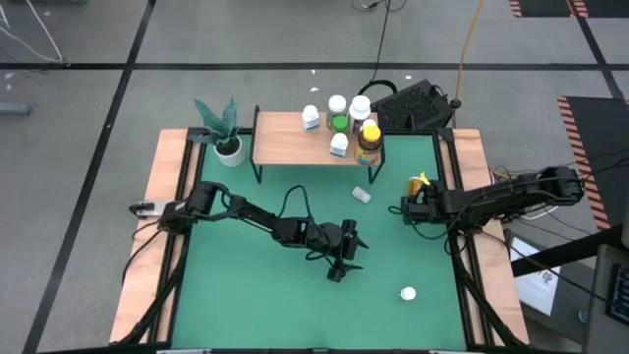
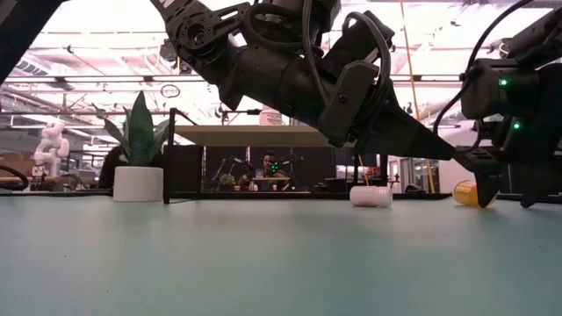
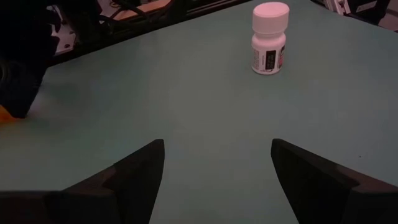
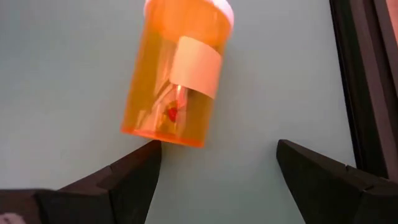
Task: Pick and place medicine bottles onto shelf by color
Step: Put the orange pill bottle on the shelf
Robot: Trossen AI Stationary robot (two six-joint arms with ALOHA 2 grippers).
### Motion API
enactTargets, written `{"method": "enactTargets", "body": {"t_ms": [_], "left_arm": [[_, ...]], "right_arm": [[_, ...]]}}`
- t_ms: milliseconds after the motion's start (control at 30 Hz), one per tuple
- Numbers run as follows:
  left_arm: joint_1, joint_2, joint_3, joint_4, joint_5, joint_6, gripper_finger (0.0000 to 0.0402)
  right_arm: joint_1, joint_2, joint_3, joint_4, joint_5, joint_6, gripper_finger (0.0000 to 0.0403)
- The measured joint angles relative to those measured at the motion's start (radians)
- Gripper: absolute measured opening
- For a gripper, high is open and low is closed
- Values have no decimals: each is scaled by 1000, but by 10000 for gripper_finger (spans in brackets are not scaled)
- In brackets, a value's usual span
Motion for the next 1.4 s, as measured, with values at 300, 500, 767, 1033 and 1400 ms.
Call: {"method": "enactTargets", "body": {"t_ms": [300, 500, 767, 1033, 1400], "left_arm": [[0, 0, 0, -8, 0, 8, 296], [0, 0, 0, -8, 0, 9, 296], [0, 0, 0, -15, 0, 13, 296], [0, 0, 0, -17, 0, 20, 296], [0, 0, 0, -20, 0, 37, 296]], "right_arm": [[-2, -3, 0, 63, -10, -119, 313], [-1, -2, 29, 79, -37, -169, 313], [0, -2, 37, 83, -33, -188, 313], [0, -2, 37, 81, -22, -193, 313], [0, -3, 38, 81, -4, -221, 313]]}}
